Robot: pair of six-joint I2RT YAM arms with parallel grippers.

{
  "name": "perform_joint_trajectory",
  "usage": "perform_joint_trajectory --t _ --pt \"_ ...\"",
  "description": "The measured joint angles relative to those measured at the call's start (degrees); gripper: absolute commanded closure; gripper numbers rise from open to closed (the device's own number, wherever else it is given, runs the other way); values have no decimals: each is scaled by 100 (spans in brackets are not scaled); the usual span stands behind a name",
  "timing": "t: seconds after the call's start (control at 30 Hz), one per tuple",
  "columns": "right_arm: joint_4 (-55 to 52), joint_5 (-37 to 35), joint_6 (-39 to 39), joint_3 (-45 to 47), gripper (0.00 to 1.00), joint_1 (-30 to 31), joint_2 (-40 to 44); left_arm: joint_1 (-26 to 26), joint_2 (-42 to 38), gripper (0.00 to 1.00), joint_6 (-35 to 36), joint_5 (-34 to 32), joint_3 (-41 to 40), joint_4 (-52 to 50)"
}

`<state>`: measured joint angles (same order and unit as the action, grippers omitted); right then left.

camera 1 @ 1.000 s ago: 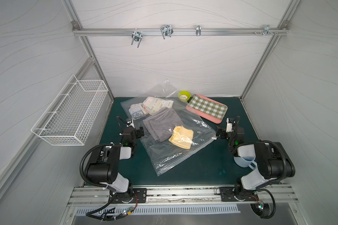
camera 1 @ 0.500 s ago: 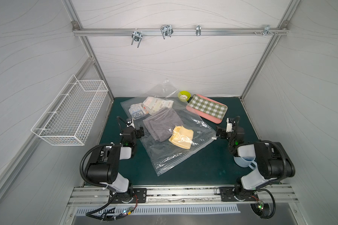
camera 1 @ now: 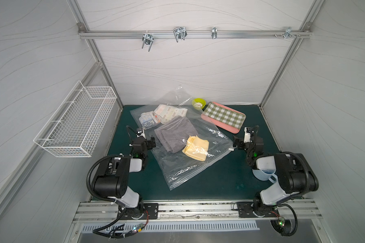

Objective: Place the folded towel into the vacuum bag
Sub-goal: Reset both arms

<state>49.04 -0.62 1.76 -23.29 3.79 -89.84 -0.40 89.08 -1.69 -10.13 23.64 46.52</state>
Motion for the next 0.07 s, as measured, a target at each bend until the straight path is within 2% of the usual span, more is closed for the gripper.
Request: perform_joint_trajectory --t 0.07 --pt "0 0 -11 0 1 4 0 44 2 0 0 83 0 -15"
